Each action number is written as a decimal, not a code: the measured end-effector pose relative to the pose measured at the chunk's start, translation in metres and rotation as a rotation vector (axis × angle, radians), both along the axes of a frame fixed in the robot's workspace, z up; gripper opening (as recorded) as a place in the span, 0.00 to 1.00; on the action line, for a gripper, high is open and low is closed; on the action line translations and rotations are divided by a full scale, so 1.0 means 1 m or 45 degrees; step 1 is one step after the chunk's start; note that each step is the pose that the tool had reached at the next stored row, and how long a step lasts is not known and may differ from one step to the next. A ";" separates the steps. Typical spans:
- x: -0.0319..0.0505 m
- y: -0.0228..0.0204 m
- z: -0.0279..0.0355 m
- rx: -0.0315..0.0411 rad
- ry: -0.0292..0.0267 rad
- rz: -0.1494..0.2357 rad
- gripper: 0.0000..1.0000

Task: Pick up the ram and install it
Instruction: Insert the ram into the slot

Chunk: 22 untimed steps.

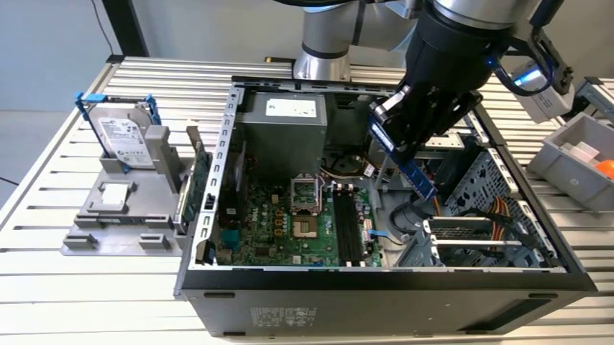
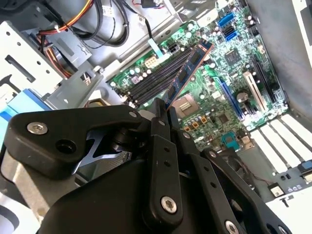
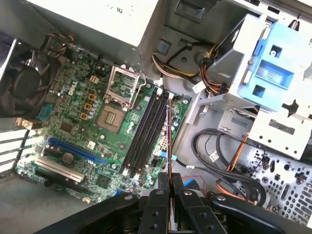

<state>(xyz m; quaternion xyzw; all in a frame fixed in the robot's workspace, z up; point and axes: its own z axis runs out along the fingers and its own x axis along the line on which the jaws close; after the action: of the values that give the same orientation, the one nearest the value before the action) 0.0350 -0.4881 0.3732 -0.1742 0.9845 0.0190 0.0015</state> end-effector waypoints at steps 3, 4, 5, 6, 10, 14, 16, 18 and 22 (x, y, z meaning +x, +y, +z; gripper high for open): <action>0.0000 0.0000 -0.0003 0.0001 -0.0001 -0.045 0.00; 0.0000 0.0000 -0.0005 0.0001 -0.0001 -0.063 0.00; 0.0000 0.0000 -0.0006 0.0000 -0.0001 -0.081 0.00; 0.0000 0.0000 -0.0008 0.0001 -0.0001 -0.099 0.00; 0.0000 0.0000 -0.0015 0.0002 0.0000 -0.162 0.00; 0.0000 0.0000 -0.0022 0.0001 -0.0001 -0.206 0.00; 0.0000 0.0000 -0.0027 0.0002 -0.0001 -0.224 0.00; 0.0000 0.0001 -0.0033 0.0002 -0.0001 -0.241 0.00; -0.0004 0.0003 -0.0047 0.0001 -0.0001 -0.260 0.00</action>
<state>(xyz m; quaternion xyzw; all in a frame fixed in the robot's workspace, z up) 0.0346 -0.4879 0.3686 -0.0729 0.9972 0.0188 0.0035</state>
